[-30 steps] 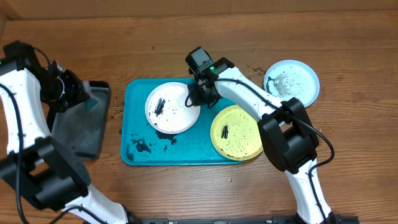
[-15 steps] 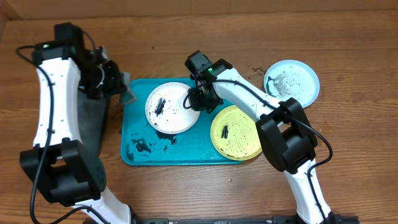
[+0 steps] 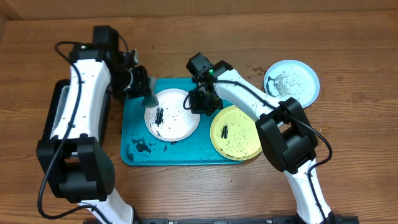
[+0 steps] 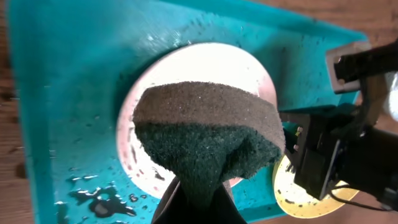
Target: Clean dirty plates on tray and stack at the side
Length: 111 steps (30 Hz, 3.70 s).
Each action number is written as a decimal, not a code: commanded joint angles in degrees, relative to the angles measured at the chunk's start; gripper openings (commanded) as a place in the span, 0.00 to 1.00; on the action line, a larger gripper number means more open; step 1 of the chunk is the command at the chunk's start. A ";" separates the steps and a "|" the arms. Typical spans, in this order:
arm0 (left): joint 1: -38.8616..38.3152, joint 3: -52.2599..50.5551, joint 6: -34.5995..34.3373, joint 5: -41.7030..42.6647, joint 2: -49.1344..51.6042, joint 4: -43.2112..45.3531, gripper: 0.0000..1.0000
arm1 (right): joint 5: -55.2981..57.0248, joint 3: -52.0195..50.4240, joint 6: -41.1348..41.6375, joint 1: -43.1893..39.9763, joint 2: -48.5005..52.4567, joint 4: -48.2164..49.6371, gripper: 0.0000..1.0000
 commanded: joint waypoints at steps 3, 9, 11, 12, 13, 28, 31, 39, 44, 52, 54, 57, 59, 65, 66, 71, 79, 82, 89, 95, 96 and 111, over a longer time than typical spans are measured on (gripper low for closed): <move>-3.13 -4.09 1.03 -0.22 0.74 1.60 0.04 | 1.01 -1.36 -6.14 -0.13 0.39 -1.92 0.04; -3.78 -9.44 -0.94 0.33 0.79 4.57 0.04 | -0.72 -1.36 -5.42 -0.44 0.39 -1.11 0.04; -3.98 -11.04 -1.11 2.23 0.79 6.10 0.04 | -0.74 -1.36 -4.04 -0.44 0.39 -0.66 0.04; -4.17 -11.85 -1.11 3.32 0.79 7.08 0.04 | -0.79 -1.36 -3.58 -0.44 0.39 -0.44 0.04; -4.35 -12.37 -1.11 3.72 0.79 7.72 0.04 | -0.96 -1.36 -3.50 -0.44 0.39 -0.31 0.04; -10.01 -17.81 -11.43 0.70 5.81 18.64 0.04 | -0.94 -1.36 -3.52 -0.44 0.39 -0.66 0.04; -9.92 -17.81 -15.54 -7.72 7.15 16.63 0.04 | -0.94 -1.36 -3.54 -0.44 0.39 -0.83 0.04; -9.68 -17.81 -17.73 -30.23 9.70 11.63 0.04 | -0.92 -1.36 -3.54 -0.44 0.39 -1.40 0.04; -9.33 -16.24 -17.86 -41.81 9.79 7.34 0.04 | -0.90 -1.36 -3.54 -0.44 0.39 -1.66 0.04; -9.44 -4.57 -15.17 -29.90 9.77 1.51 0.04 | -0.92 -1.36 -3.54 -0.44 0.39 -1.62 0.04; -9.46 -2.82 -11.26 -18.34 9.77 3.15 0.04 | -0.92 -1.36 -3.54 -0.42 0.39 -1.62 0.04; -9.57 -2.89 -9.90 -3.28 10.03 7.30 0.04 | -0.92 -1.36 -3.54 -0.44 0.39 -1.60 0.04; -9.88 -3.45 -10.88 -2.54 10.16 8.57 0.04 | -0.92 -1.36 -3.54 -0.42 0.39 -1.55 0.04; -10.67 -7.13 -12.70 -3.34 11.13 11.47 0.04 | -0.92 -1.36 -3.52 -0.44 0.39 -1.42 0.04; -10.67 -7.85 -12.72 -4.09 11.47 11.80 0.04 | -0.92 -1.36 -3.52 -0.44 0.39 -1.42 0.04; -10.54 -10.03 -12.70 -11.10 13.77 11.89 0.04 | -0.92 -1.36 -3.52 -0.44 0.39 -1.51 0.04; -9.75 -9.62 -15.06 -33.20 15.43 4.68 0.04 | -0.90 -1.36 -3.52 -0.42 0.39 -2.12 0.04; -8.70 -6.58 -19.08 -41.94 14.97 -1.66 0.04 | -0.90 -1.36 -3.50 -0.42 0.39 -2.10 0.04; -6.97 4.48 -20.83 -44.28 14.56 -10.25 0.04 | -0.70 -1.25 -2.78 -0.44 0.37 -1.86 0.04; -4.79 14.78 -20.70 -33.92 12.37 -12.85 0.04 | -0.68 2.54 -2.97 -0.42 0.04 -3.10 0.04; -3.98 15.56 -20.31 -31.82 11.63 -12.63 0.05 | -0.61 3.67 -3.30 -0.35 -0.33 -3.78 0.04; 18.75 15.17 -12.83 -20.59 8.44 -11.89 0.04 | 49.29 24.65 -5.97 10.56 -5.73 -23.12 0.04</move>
